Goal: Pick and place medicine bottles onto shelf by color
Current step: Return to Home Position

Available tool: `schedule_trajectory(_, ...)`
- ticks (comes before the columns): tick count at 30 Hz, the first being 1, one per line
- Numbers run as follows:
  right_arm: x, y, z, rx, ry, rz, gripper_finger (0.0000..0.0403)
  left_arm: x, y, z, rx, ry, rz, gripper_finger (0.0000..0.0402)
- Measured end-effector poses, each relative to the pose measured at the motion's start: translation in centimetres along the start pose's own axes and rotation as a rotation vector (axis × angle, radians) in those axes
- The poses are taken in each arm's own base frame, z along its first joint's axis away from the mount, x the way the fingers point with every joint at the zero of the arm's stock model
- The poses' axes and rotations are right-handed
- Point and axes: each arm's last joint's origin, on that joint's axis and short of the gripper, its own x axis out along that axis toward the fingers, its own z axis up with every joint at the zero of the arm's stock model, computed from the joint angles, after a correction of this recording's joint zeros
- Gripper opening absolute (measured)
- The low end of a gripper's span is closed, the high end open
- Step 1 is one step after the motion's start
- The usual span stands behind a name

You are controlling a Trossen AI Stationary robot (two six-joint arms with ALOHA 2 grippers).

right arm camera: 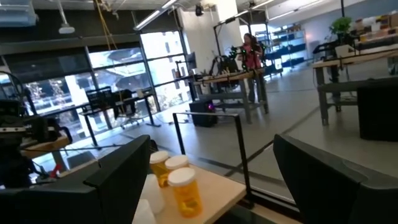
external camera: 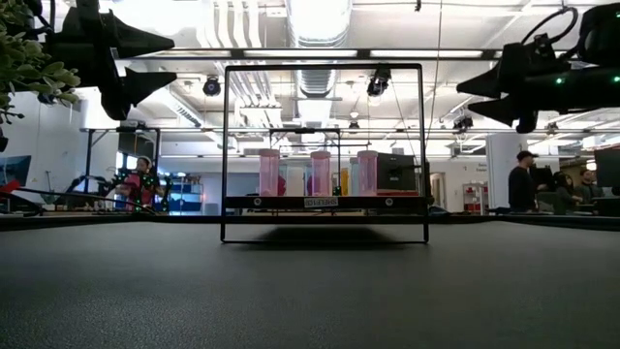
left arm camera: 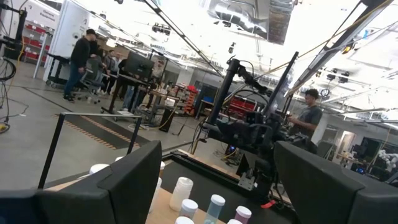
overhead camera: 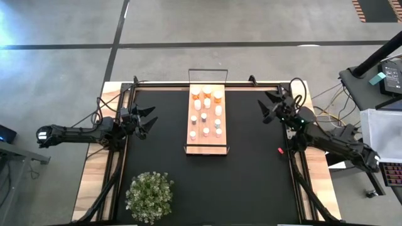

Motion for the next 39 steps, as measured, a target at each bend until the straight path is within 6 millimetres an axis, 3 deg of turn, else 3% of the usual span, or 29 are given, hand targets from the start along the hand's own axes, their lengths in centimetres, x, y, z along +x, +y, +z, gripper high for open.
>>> schedule_trajectory(12, -1.3, -0.1, -0.1, -0.008, 0.036, -0.004, 0.0329, 0.0, 0.0, 0.0, 0.000, 0.000, 0.000, 0.0295)
schedule_trajectory(39, -1.4, -0.1, 0.1, -0.006, 0.007, 0.001, 0.0329, 0.0, 0.0, 0.0, 0.000, 0.000, 0.000, 0.0295)
